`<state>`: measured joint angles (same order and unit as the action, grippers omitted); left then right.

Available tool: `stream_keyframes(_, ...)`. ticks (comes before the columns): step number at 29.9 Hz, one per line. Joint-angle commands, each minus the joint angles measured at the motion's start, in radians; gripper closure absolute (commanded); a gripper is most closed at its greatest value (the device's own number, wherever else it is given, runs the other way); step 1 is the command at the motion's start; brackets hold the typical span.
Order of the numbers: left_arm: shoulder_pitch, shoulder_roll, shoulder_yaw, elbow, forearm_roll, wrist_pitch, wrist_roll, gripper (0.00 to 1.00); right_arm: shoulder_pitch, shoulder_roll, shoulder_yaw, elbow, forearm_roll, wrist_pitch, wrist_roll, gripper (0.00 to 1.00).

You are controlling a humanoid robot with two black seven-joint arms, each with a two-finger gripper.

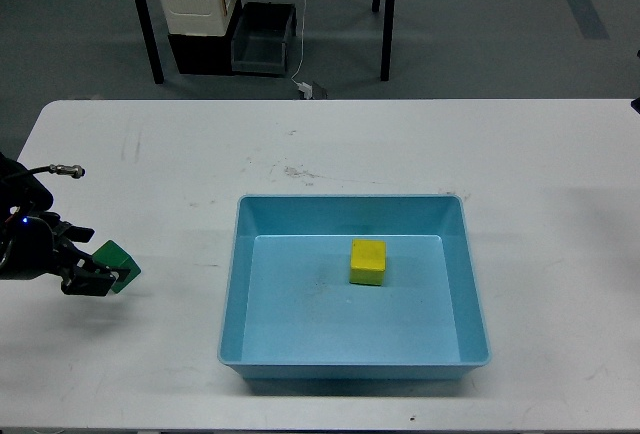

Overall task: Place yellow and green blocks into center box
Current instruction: 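Close the left gripper on the green cube and lift it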

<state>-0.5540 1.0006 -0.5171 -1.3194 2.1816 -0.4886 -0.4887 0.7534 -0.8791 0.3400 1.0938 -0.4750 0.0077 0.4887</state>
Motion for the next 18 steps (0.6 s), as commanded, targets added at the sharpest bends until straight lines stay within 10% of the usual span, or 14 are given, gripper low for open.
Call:
stream_keyframes(1,-0.007,-0.014,0.02,0.034,0.0,0.0,0.0,0.0,0.0,-0.001,0.005,0.0,-0.001,0.0,0.0,0.02)
stream_keyframes(18,-0.012,-0.092,0.035,0.111,0.0,0.071,0.0,0.11,-0.002,-0.001,0.017,-0.003,-0.001,-0.002,0.0,0.02)
